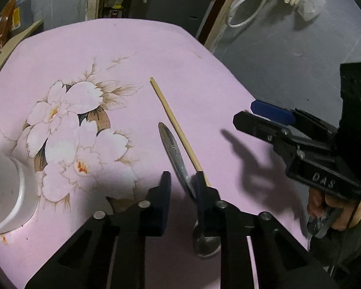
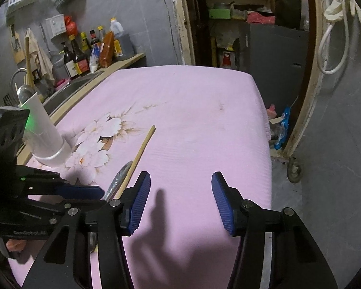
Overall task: Organize utensils
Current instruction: 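Close the left tool on the spoon while the right tool closes on the last chopstick, then lift the spoon with the left tool while the right tool carries the chopstick toward the holder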
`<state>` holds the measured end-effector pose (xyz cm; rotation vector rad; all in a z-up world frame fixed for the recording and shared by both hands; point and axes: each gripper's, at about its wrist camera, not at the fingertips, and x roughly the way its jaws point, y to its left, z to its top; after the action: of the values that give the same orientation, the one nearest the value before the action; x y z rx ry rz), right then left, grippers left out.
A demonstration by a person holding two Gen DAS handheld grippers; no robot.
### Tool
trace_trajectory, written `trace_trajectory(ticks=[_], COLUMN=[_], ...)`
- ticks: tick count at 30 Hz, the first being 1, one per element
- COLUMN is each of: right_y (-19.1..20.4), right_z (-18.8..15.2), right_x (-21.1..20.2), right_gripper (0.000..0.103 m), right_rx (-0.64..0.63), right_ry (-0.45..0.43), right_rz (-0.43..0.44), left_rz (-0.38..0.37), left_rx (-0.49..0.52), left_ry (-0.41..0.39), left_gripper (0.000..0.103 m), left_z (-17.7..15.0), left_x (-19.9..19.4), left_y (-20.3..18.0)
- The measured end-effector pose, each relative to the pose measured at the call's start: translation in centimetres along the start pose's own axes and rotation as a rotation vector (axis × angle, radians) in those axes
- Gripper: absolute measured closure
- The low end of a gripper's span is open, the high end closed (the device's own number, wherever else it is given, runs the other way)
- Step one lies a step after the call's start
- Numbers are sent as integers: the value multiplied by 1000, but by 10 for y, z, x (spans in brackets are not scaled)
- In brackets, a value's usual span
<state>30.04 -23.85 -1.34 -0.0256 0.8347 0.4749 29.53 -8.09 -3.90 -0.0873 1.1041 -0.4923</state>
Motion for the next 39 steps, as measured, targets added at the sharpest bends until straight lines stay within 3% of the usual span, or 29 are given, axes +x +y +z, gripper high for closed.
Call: trace_trajectory(ticks=[8,12,20,24,28,34,39], right_y=[12,27,58,79,88,90,87], right_z=[14,20,27,26,29,29,25], right_x=[22,39,56,65,76,77,70], right_gripper=[64,66,67,68,79,80,96], right_rx=[-5,-17,-65,-134,-160,-169,-121], right_ry=[59,100,150,189,218,288,362], right_rz=[57,101,155,141,95,55,36], left_rz=[66,113,119,121,114,93,58], left_rx=[-56,-83,-129,-141,-141,-135,-150], left_ry=[-17,-37,-71,-84,-69,-16,33], left_gripper=[98,98,99,99,99,99,100], left_z=[3,-10,-34,-45,-47,-44,-40], left_x=[-10,-26,-51,-57,-59,-62,-63], left_y=[20,35,46,42,38,40,41])
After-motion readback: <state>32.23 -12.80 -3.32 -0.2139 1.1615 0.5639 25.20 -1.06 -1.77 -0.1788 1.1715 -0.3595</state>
